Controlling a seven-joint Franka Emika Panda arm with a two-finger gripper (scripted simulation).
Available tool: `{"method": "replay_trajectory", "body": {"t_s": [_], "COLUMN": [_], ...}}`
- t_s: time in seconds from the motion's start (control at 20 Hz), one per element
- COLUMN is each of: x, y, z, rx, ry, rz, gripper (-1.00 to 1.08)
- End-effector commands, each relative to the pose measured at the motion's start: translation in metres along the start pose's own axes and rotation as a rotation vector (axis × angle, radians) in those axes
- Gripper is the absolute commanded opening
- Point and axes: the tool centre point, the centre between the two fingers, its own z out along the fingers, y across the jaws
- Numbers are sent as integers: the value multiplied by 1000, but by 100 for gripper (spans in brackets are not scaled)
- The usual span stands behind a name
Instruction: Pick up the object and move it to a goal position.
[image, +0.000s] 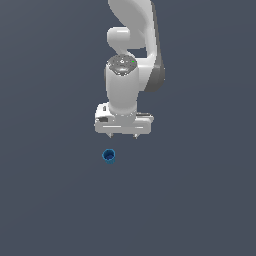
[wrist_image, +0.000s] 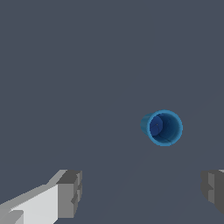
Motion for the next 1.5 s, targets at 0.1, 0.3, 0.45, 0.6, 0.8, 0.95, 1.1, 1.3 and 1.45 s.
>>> {"method": "replay_trajectory", "body": {"t_s": [0.1,0.3,0.45,0.6,0.8,0.95,1.1,1.3,1.45], "x": [0,2,2,2,4,7,11,17,19], "y": [-2,-13,-20,-20,-15,-7,6,28,44], "z": [-1,-7,-12,-13,-6,4,18,45,63], "rx": [0,-2,-3,-3,-1,3,8,13,15], "ry": [2,14,20,20,16,11,4,-9,-17], "rz": [-6,-53,-81,-82,-54,-13,48,157,230], "gripper": [100,100,100,100,100,100,100,100,100]}}
